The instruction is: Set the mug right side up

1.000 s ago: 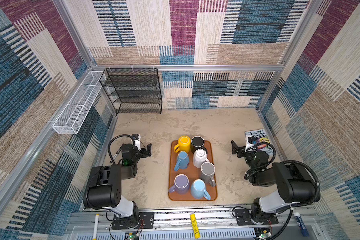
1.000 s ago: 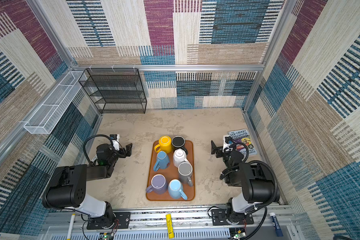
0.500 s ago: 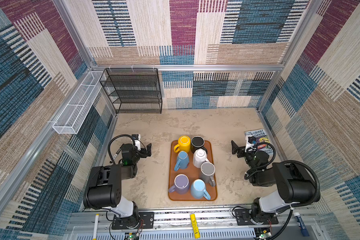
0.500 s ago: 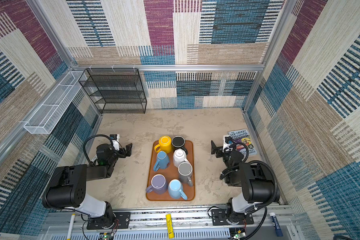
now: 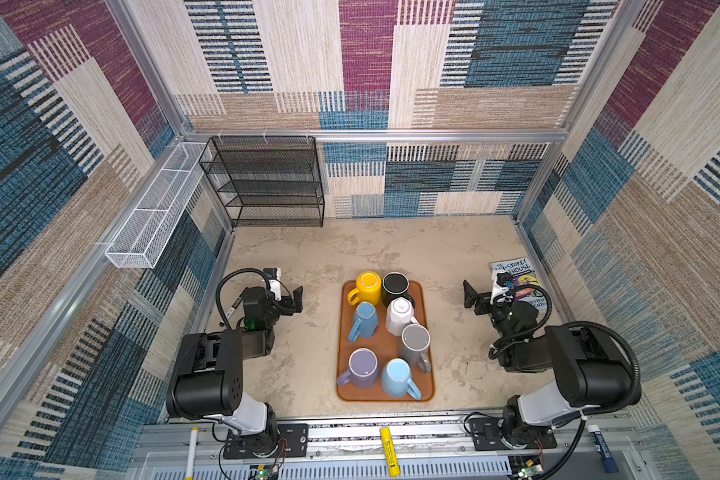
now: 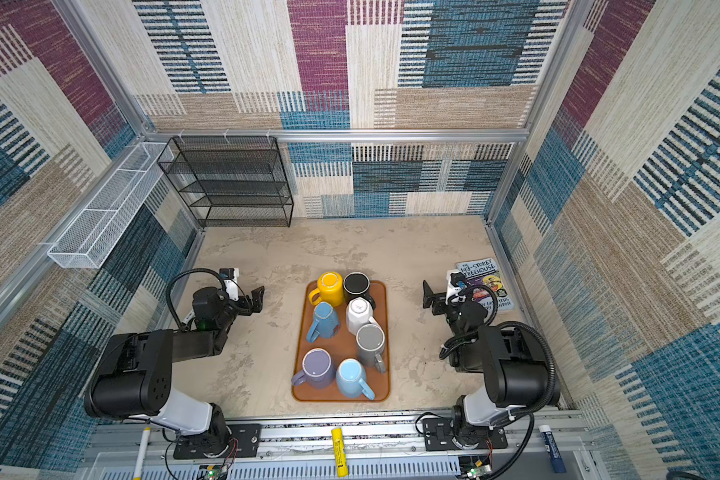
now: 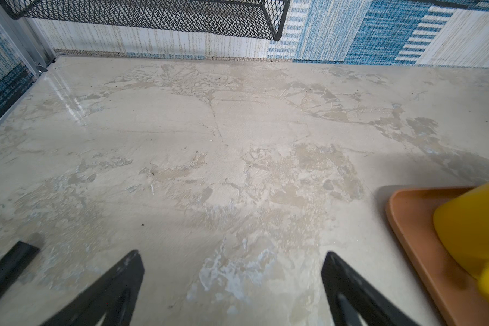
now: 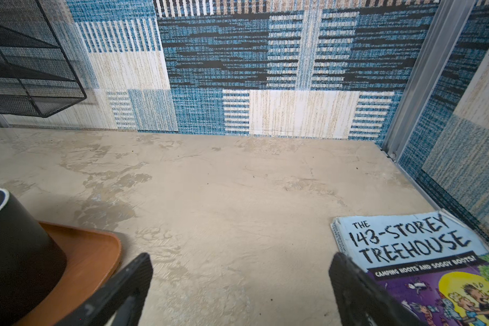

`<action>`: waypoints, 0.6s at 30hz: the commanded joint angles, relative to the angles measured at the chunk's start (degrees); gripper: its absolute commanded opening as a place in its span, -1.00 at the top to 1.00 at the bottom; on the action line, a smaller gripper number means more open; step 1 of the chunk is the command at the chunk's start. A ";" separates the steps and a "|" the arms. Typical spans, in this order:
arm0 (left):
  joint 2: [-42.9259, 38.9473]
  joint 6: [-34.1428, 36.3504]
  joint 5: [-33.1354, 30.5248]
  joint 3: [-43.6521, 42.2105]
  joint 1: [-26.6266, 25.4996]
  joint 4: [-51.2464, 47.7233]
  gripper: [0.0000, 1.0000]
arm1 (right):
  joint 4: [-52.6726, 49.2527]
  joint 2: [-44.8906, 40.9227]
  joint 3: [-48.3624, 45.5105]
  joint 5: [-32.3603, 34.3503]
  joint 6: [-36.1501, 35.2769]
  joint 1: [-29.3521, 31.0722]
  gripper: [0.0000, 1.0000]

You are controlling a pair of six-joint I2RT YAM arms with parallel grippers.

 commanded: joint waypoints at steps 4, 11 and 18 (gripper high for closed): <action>-6.77 0.39 -3.77 3.65 -0.23 -11.16 -1.00 | -11.38 -6.50 4.99 2.68 1.10 0.10 -0.99; -18.27 -5.03 -7.23 9.27 -2.83 -21.05 -1.00 | -31.68 -16.89 14.10 5.01 3.41 3.62 -0.99; -23.48 -13.00 -7.49 21.84 -10.63 -43.00 -0.98 | -51.71 -26.90 22.17 -1.15 14.01 6.63 -0.99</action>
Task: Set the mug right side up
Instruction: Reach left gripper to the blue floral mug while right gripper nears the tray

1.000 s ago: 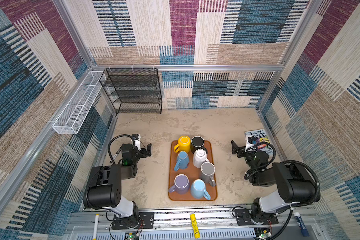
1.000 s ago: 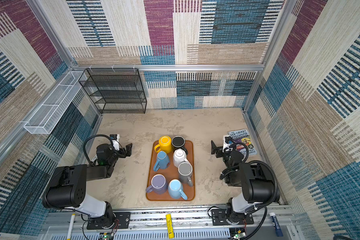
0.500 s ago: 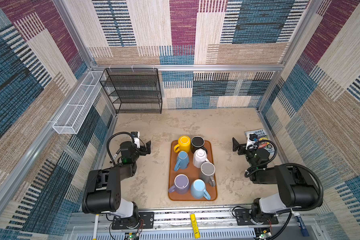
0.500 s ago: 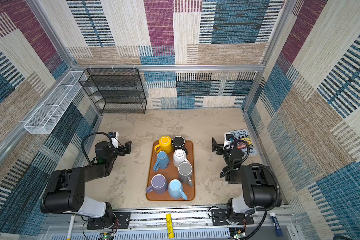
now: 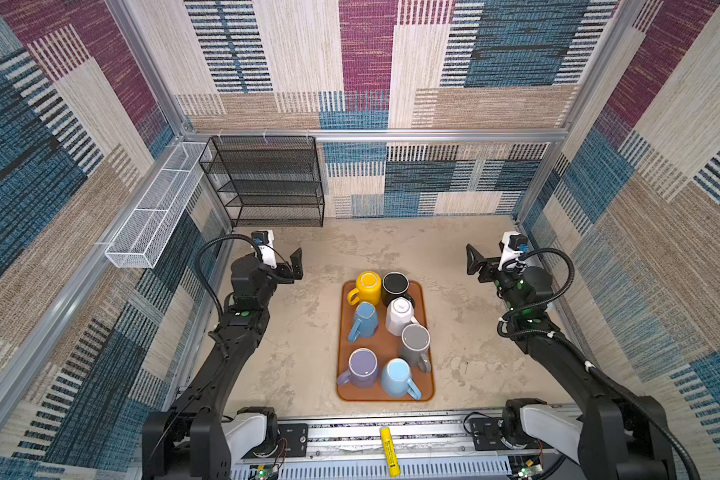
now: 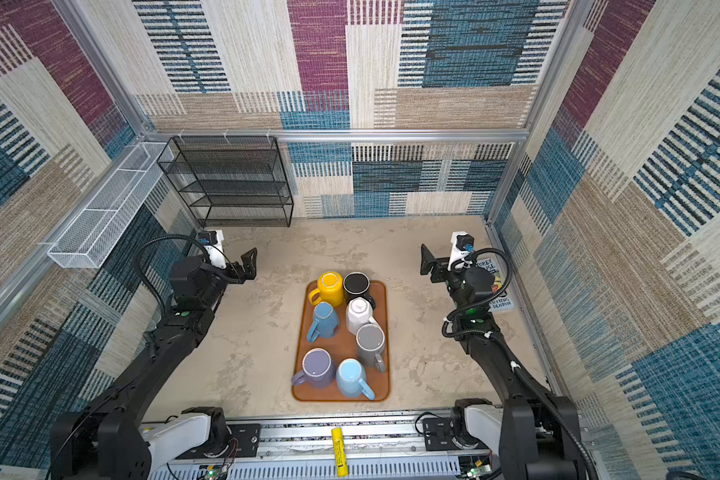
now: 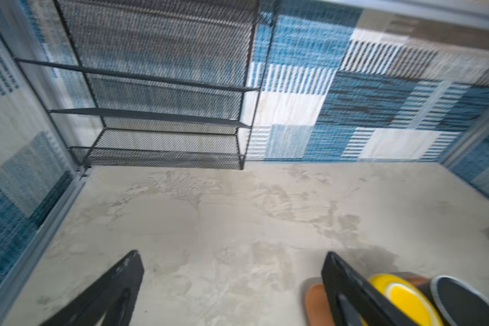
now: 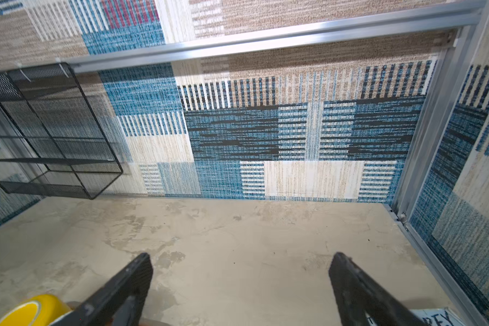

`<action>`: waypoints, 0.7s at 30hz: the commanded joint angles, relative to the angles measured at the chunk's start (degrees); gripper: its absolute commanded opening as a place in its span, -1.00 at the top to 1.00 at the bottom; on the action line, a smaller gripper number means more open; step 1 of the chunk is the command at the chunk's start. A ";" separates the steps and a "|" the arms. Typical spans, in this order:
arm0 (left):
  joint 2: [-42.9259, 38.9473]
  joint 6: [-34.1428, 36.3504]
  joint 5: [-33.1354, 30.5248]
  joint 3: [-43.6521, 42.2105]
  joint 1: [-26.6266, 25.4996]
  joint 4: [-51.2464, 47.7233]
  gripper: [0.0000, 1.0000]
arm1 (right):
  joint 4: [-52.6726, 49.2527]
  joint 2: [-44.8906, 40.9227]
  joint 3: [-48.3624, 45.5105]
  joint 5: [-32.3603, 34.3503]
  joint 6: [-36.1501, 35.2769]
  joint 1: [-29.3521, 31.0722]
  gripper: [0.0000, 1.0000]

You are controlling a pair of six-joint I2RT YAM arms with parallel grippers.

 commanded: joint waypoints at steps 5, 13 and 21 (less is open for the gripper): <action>-1.47 -9.49 -2.37 7.42 -8.25 -23.60 -0.90 | -20.01 -7.97 2.24 -3.93 9.02 7.05 -0.99; -1.24 -8.40 -1.18 12.93 -14.51 -38.29 -0.83 | -28.06 -10.55 1.38 -6.01 10.51 10.08 -0.99; -2.10 -7.03 0.37 12.59 -20.80 -47.07 -0.80 | -28.86 -6.73 0.35 -7.06 12.41 10.39 -0.99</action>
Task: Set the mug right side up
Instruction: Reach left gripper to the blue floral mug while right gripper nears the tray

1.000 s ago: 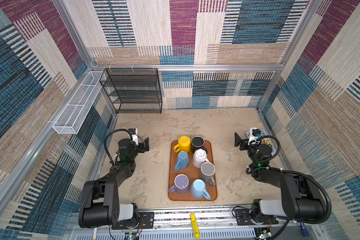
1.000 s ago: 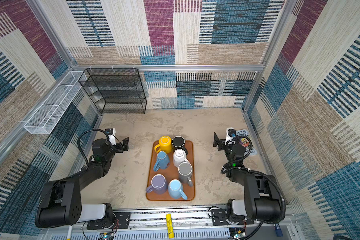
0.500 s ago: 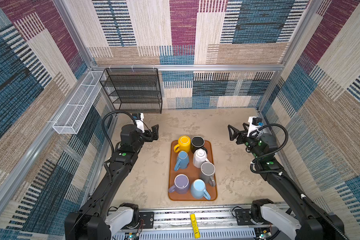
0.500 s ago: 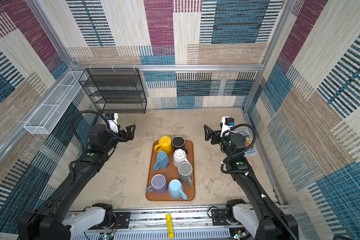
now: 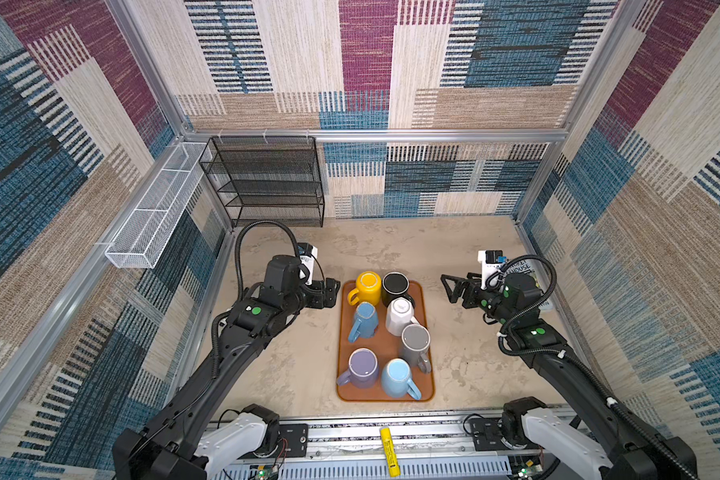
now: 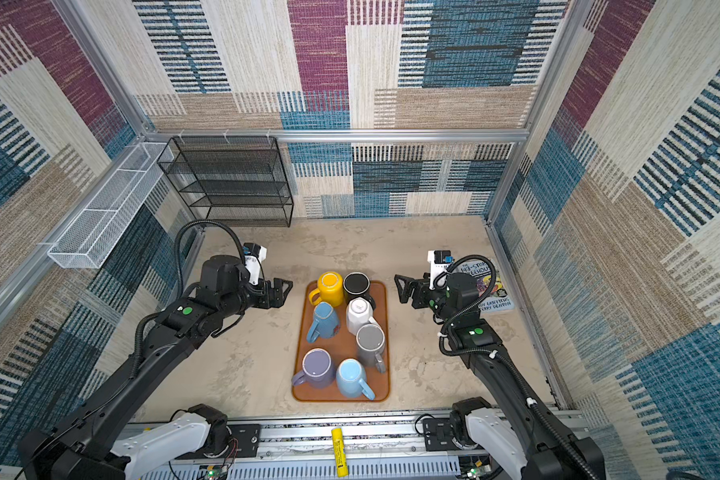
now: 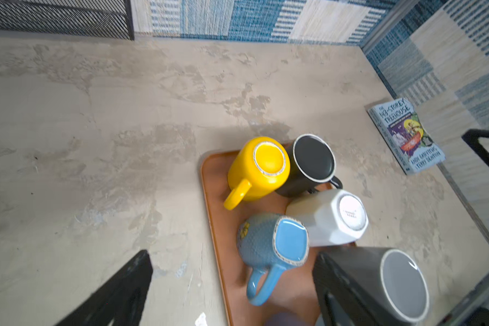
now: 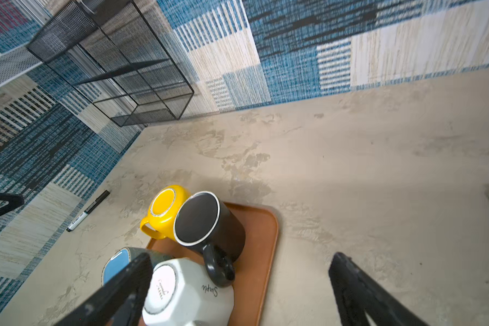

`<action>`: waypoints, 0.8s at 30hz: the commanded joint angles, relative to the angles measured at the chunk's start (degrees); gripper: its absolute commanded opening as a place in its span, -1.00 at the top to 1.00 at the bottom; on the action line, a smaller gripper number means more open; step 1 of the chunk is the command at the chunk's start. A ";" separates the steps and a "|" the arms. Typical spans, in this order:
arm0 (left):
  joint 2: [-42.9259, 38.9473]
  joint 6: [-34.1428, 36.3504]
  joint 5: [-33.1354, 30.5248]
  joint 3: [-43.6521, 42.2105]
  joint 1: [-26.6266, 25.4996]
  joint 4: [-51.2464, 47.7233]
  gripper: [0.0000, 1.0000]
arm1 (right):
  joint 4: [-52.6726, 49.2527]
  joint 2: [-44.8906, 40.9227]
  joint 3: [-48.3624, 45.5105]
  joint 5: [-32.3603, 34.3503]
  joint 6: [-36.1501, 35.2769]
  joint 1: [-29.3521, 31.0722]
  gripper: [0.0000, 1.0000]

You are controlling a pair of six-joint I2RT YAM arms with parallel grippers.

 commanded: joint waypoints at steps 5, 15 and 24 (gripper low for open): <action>4.45 -0.92 1.79 0.87 -5.15 -9.01 -0.64 | -0.40 1.12 -0.36 0.50 2.28 0.10 -0.99; 13.68 -2.47 -2.71 2.96 -12.82 -10.32 -0.45 | -2.47 2.74 0.04 0.20 2.82 0.15 -0.99; 23.03 3.99 -4.60 8.47 -16.26 -17.05 -0.43 | -1.60 3.11 0.26 0.66 2.89 0.15 -0.99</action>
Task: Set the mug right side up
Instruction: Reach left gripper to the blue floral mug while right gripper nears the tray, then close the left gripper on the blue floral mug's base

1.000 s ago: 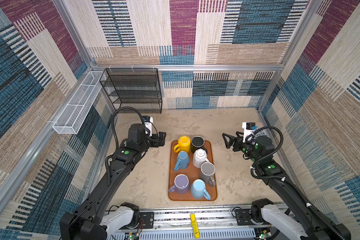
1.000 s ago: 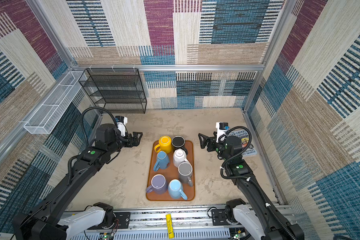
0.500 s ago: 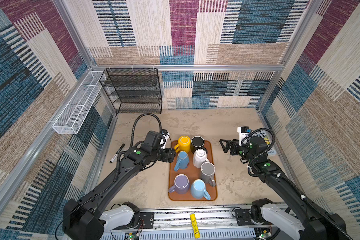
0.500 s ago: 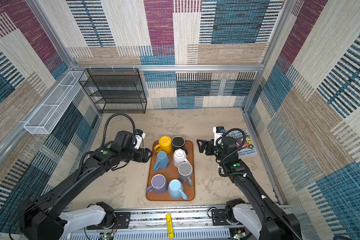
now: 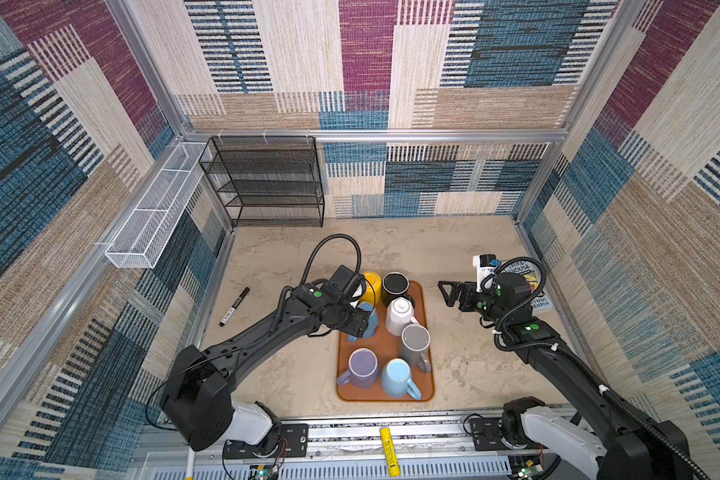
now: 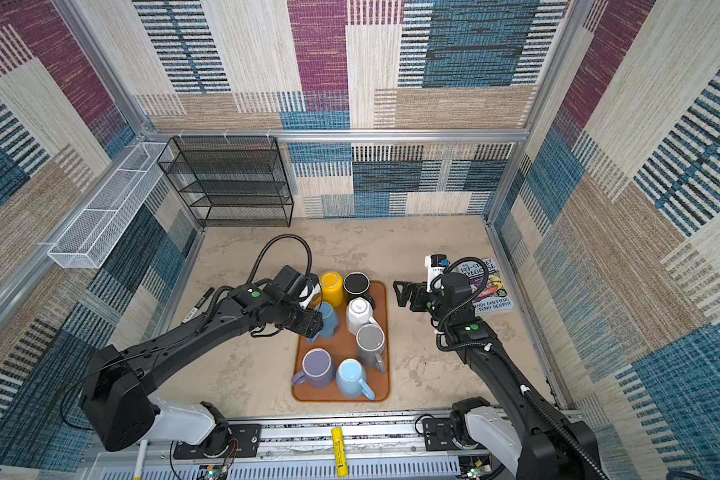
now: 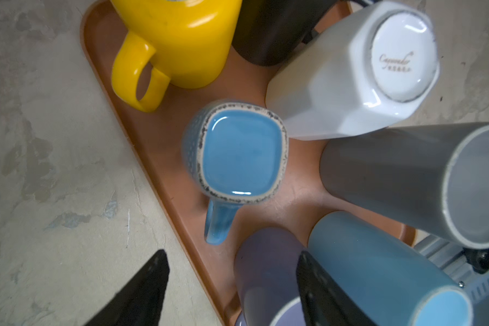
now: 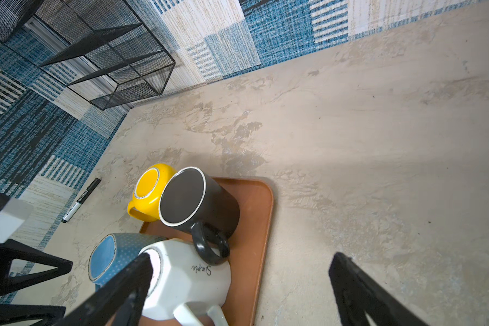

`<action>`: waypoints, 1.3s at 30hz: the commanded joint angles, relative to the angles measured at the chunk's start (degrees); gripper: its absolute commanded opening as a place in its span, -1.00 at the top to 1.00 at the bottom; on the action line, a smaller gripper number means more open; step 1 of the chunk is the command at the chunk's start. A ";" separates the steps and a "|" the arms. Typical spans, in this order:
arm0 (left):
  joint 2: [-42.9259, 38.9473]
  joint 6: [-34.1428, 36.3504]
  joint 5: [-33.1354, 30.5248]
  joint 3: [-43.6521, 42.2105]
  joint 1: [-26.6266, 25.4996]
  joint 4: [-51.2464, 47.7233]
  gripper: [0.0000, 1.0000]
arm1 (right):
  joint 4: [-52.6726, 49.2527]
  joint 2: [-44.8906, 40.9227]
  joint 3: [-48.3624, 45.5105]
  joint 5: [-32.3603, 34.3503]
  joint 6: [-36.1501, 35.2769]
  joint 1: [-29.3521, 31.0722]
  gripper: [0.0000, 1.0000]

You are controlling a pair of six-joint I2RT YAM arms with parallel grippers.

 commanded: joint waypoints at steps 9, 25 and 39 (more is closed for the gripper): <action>6.56 6.45 -3.08 3.86 -0.61 -3.51 -0.30 | 0.81 0.39 0.23 1.29 0.44 0.04 -0.99; 12.76 8.95 -1.95 5.87 -1.17 -3.40 0.00 | 0.04 -2.09 -0.67 2.30 -0.05 0.01 -0.99; 14.72 8.13 -0.98 6.13 -1.43 -3.44 0.41 | -0.31 -3.32 -1.20 2.56 0.09 0.09 -0.99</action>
